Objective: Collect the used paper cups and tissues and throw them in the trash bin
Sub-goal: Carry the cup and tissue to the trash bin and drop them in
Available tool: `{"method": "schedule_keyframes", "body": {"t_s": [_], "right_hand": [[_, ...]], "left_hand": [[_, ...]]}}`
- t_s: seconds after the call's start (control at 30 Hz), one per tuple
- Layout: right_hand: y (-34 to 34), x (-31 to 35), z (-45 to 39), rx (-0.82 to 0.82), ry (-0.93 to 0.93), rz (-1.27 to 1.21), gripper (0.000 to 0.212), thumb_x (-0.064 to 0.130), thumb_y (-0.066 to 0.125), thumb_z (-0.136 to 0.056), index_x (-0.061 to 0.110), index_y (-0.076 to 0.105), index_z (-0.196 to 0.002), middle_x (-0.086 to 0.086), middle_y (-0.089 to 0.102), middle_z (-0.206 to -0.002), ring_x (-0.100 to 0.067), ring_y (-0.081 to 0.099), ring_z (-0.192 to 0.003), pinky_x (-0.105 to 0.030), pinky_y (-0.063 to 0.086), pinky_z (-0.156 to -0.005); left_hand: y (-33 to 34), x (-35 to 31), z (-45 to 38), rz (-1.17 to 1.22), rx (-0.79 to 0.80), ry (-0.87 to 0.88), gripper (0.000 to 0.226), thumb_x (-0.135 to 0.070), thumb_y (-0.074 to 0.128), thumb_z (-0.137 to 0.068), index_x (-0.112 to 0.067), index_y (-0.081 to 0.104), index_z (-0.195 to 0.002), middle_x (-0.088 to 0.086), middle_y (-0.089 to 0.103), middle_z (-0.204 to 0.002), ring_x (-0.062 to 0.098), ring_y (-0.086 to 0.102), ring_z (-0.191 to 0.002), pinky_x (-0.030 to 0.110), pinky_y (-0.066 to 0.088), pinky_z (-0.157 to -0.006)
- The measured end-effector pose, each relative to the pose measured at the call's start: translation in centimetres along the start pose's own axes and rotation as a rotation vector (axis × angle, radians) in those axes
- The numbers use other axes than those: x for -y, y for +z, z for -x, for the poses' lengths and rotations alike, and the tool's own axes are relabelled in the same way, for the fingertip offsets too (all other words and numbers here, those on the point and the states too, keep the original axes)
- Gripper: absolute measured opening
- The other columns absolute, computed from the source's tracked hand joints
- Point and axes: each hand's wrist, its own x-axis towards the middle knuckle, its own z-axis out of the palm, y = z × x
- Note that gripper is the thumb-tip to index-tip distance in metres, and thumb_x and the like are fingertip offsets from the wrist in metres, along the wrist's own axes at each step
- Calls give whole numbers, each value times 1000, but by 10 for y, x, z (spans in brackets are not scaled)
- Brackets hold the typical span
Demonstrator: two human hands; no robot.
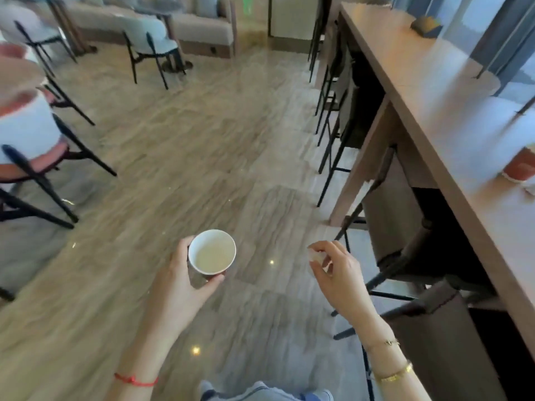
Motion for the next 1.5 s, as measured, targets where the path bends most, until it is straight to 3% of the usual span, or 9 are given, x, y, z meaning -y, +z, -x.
{"method": "schedule_keyframes", "body": {"t_s": [0.1,0.23,0.6,0.83,1.0,1.1,1.23,1.33,1.5], "right_hand": [[64,60,-18,97,-110,-29,25,13,62,-88,23,61,-111,17,52,-94,0,53,-77,-4,38,-67],[149,143,-30,207,-227,-56,24,11,64,-86,19,63,-109,12,53,-88,-5,52,-73,-13,37,-68],[349,351,-41,643,-597,-137,24,7,62,-84,22,64,-103,16,54,-86,-5,53,-78,-7,40,-66],[489,487,-48,881,-820,-169,23,7,62,-86,20,63,-105,19,55,-87,-2,53,-81,-6,40,-66],[581,611,-52,1017,-994,-198,23,12,62,-88,27,61,-106,18,56,-86,0,54,-76,-5,39,-65],[630,686,-46,1077,-1085,-256,22,10,63,-88,23,63,-105,13,59,-91,0,54,-80,-5,39,-69],[693,766,-32,1139,-1188,-276,18,11,62,-89,21,64,-104,13,59,-93,2,54,-85,-4,39,-73],[741,808,-17,1176,-1229,-273,19,12,62,-89,21,65,-105,11,62,-95,2,54,-85,-5,39,-72],[833,883,22,1218,-1267,-256,18,12,62,-89,23,63,-103,14,59,-94,4,53,-84,-7,39,-70]], "left_hand": [[-62,59,13,-71,-127,-91,75,-30,86,-65,-28,42,-125,-8,57,-112,22,59,-97,33,44,-74],[-143,129,42,-126,-260,-220,75,-34,85,-65,-34,39,-124,-13,54,-110,17,57,-98,31,42,-74],[-297,262,129,-99,-718,-631,81,-29,89,-59,-31,40,-123,-13,55,-114,20,60,-101,42,51,-81],[-373,342,146,-105,-1007,-800,72,-25,88,-62,-41,39,-113,-25,55,-103,16,59,-97,30,44,-74],[-459,401,139,-184,-1155,-897,68,-33,87,-64,-38,41,-113,-25,55,-100,10,58,-92,15,42,-66],[-508,431,137,-230,-1234,-960,68,-36,87,-64,-39,40,-114,-25,54,-99,8,58,-90,18,44,-67],[-558,472,145,-257,-1332,-1042,66,-40,86,-64,-38,42,-114,-30,55,-96,2,56,-84,11,42,-65],[-591,508,154,-263,-1363,-1104,68,-41,85,-64,-34,43,-117,-22,57,-95,7,57,-84,19,43,-62],[-661,589,177,-286,-1377,-1154,67,-41,85,-64,-31,44,-116,-13,59,-96,11,59,-81,13,41,-59]]}}
